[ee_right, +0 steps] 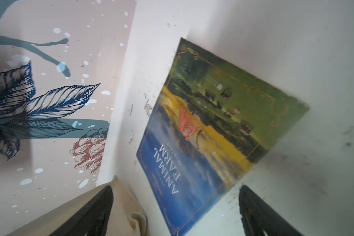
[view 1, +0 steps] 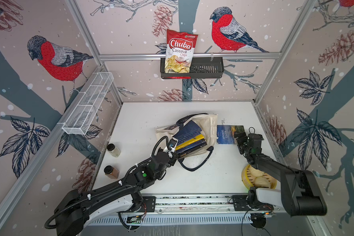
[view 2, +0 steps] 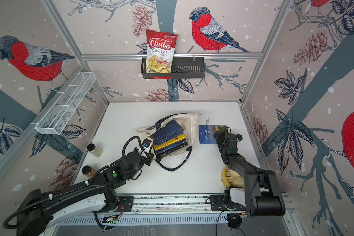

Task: Take out the books from the canvas bag
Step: Place the book at the center of the board.

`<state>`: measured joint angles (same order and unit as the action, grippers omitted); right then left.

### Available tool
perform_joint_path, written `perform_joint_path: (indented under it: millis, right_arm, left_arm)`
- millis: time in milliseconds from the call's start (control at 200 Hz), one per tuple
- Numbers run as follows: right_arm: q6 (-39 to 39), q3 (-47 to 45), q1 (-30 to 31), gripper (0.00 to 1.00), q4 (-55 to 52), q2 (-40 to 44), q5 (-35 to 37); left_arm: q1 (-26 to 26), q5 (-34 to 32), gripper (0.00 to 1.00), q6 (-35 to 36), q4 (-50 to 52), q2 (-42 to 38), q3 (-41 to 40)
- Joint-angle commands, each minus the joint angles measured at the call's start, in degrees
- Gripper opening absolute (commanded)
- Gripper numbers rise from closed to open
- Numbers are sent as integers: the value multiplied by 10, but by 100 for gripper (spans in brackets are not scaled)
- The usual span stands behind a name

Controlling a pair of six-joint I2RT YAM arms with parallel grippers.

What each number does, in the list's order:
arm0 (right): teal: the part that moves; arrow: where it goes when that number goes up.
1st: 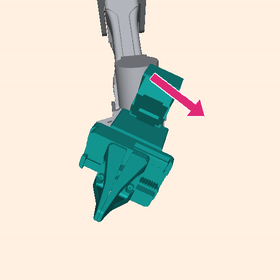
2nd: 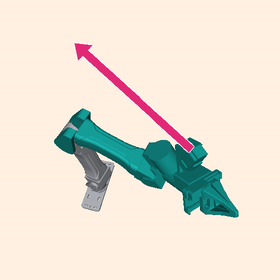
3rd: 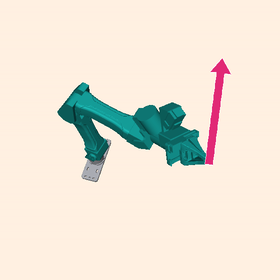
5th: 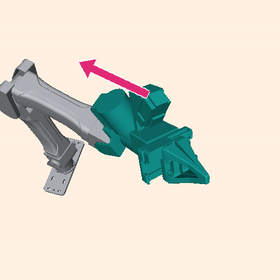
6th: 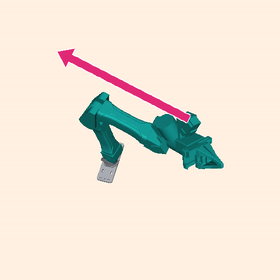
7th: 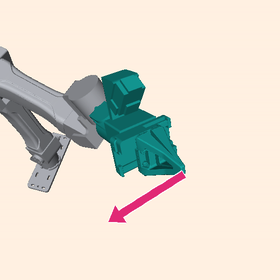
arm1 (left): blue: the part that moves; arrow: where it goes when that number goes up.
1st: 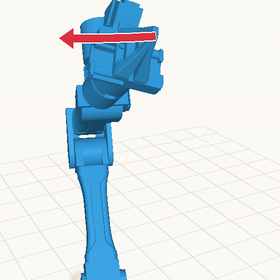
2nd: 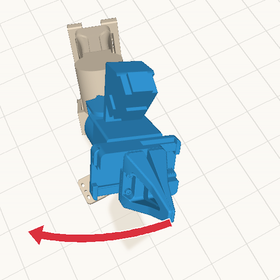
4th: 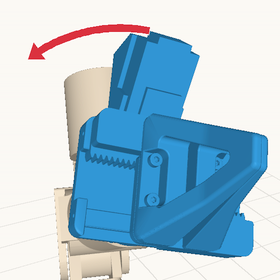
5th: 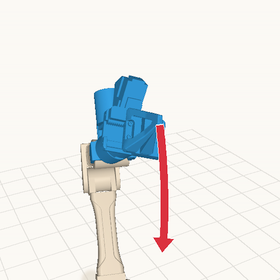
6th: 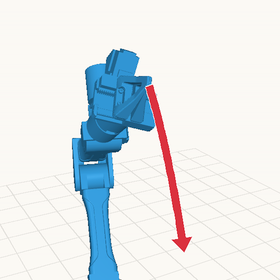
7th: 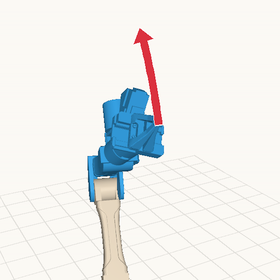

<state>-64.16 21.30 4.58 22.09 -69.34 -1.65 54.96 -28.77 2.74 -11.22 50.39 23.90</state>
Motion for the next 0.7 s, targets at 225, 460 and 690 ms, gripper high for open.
perform_joint_path:
  millis: [225,460,690]
  right_arm:
    - [24,1,150,100,-181,215,123]
    - [24,69,403,100,-211,238,263]
    - [56,133,565,95,-126,129,315]
  left_arm:
    - [1,21,0,70,-10,-4,-6]
    - [1,34,0,102,-36,-24,-30]
    - [2,46,0,106,-45,-20,-36]
